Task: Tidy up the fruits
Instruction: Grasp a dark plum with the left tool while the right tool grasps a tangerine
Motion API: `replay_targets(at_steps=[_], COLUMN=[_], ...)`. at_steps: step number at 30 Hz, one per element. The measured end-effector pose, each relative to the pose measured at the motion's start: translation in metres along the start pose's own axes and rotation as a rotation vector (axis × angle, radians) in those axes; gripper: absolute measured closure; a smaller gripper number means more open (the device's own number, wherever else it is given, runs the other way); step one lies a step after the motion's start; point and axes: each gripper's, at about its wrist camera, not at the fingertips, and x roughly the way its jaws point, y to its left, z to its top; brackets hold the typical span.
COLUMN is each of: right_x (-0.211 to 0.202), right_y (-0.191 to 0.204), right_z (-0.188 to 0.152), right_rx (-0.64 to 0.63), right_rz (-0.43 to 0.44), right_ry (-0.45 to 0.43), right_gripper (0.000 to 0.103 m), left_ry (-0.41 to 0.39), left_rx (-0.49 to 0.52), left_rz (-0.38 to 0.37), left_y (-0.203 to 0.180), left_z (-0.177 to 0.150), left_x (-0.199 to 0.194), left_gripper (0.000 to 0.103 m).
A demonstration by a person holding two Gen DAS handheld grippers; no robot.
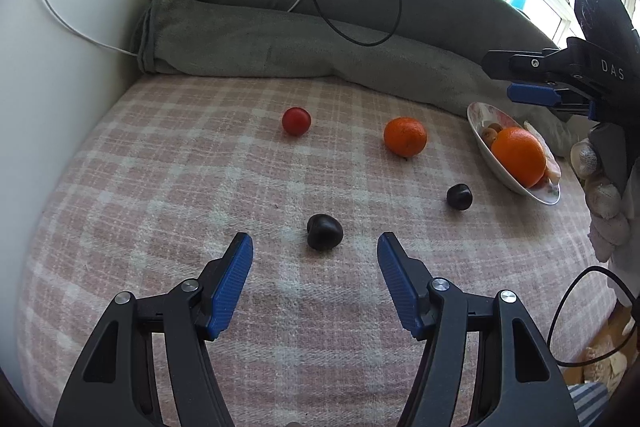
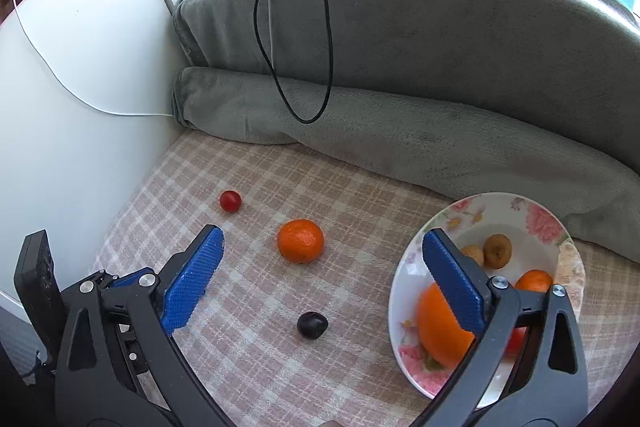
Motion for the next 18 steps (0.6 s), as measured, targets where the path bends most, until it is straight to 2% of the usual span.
replay_targets(at_steps=[6,9,15,18], right_x=[0.024,0.036,0.055,0.064], right_y=[-0.003,-0.007,-0.003,0.001], right_z=[0.006,0.008,0.007,0.005], right_rx=[0.080,0.125,0.127,0.114], right_rz=[0.071,0.112,0.112,0.109], right_ry=[0.068,0.101,0.139,0.162], right_gripper=[0.002,0.002,0.003,0.011], left_ry=[0.013,0.026,0.042,0.046], left_rx=[-0.008,-0.026,-0.036,-0.036], left_rz=[-0.032,-0.054,-0.067,-0.070], left_y=[-0.001,0.001,0.004,0.004], left_z=[0.003,0.003,0.004,0.005], left_x=[0.010,0.015,0.021,0.024], left_gripper=[0.039,0.045,0.055,0.059])
